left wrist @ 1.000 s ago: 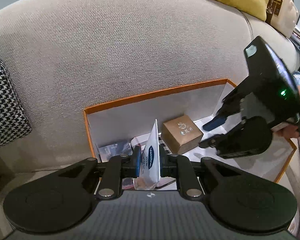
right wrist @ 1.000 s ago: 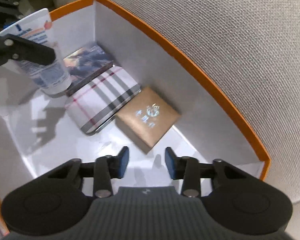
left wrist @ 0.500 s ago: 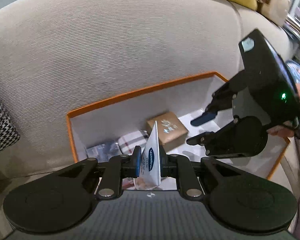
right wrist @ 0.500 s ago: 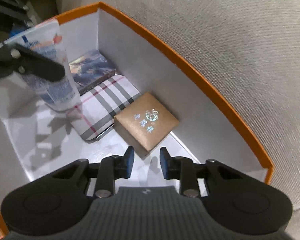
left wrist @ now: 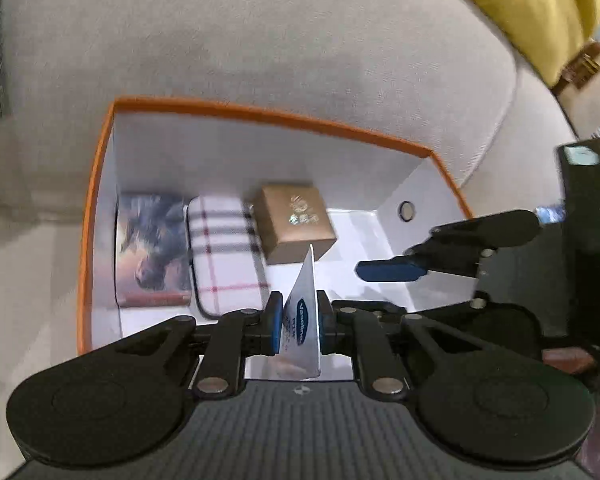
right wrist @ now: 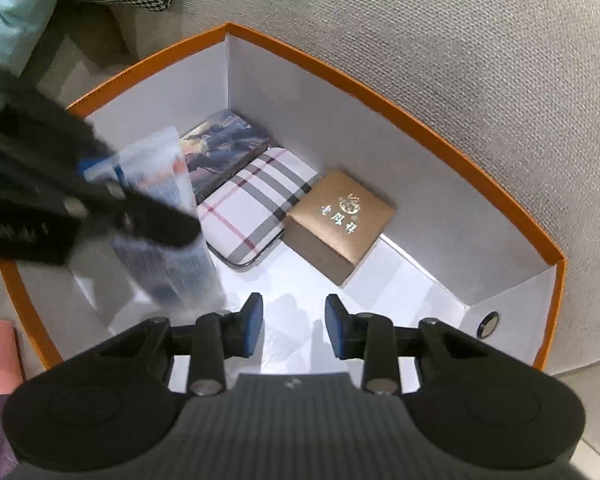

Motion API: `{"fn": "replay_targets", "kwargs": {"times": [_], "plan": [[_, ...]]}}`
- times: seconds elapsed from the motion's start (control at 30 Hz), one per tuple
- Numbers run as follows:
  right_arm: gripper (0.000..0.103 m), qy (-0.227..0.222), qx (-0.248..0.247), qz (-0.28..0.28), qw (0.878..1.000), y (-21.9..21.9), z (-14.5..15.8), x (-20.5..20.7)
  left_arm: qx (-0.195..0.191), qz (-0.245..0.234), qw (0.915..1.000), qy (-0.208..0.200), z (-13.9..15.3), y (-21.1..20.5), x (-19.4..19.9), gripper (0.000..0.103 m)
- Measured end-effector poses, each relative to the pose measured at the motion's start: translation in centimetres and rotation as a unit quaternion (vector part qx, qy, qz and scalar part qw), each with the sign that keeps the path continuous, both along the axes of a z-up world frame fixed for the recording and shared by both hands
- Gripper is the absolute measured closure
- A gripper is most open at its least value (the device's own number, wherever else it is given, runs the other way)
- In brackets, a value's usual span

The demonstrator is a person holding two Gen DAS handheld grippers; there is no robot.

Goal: Organize rigid objects
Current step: 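Lower the white lotion tube into the orange box and open the left tool, then withdraw both open tools from the orange box toward the item pile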

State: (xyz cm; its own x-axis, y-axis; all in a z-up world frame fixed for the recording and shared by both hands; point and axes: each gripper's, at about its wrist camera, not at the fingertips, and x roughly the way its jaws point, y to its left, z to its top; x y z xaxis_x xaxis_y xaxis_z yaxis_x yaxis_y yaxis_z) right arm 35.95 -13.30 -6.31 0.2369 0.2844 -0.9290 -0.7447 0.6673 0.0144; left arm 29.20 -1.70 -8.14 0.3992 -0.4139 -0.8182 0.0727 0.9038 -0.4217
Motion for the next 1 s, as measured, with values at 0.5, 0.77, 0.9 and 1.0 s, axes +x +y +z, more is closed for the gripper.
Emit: {"fn": "replay_targets", "kwargs": {"times": [0.5, 0.77, 0.9, 1.0], "plan": [[0.068, 0.082, 0.044, -0.033, 0.995, 2.0, -1.0, -0.2, 0.215, -0.071, 0.9731, -0.039, 1.8, -1.9, -1.6, 0.057], [0.068, 0.098, 0.052, -0.032, 0.993, 3.7, -1.3, -0.6, 0.219, -0.057, 0.9722, -0.059, 3.2, 0.8, -2.4, 0.073], [0.068, 0.092, 0.052, -0.021, 0.994, 4.9, -1.0, -0.9, 0.241, -0.069, 0.9645, -0.084, 4.0, 1.5, -3.7, 0.082], [0.068, 0.087, 0.057, -0.015, 0.994, 5.6, -0.6, -0.9, 0.227, -0.063, 0.9658, -0.109, 4.8, 2.1, -4.7, 0.083]]}}
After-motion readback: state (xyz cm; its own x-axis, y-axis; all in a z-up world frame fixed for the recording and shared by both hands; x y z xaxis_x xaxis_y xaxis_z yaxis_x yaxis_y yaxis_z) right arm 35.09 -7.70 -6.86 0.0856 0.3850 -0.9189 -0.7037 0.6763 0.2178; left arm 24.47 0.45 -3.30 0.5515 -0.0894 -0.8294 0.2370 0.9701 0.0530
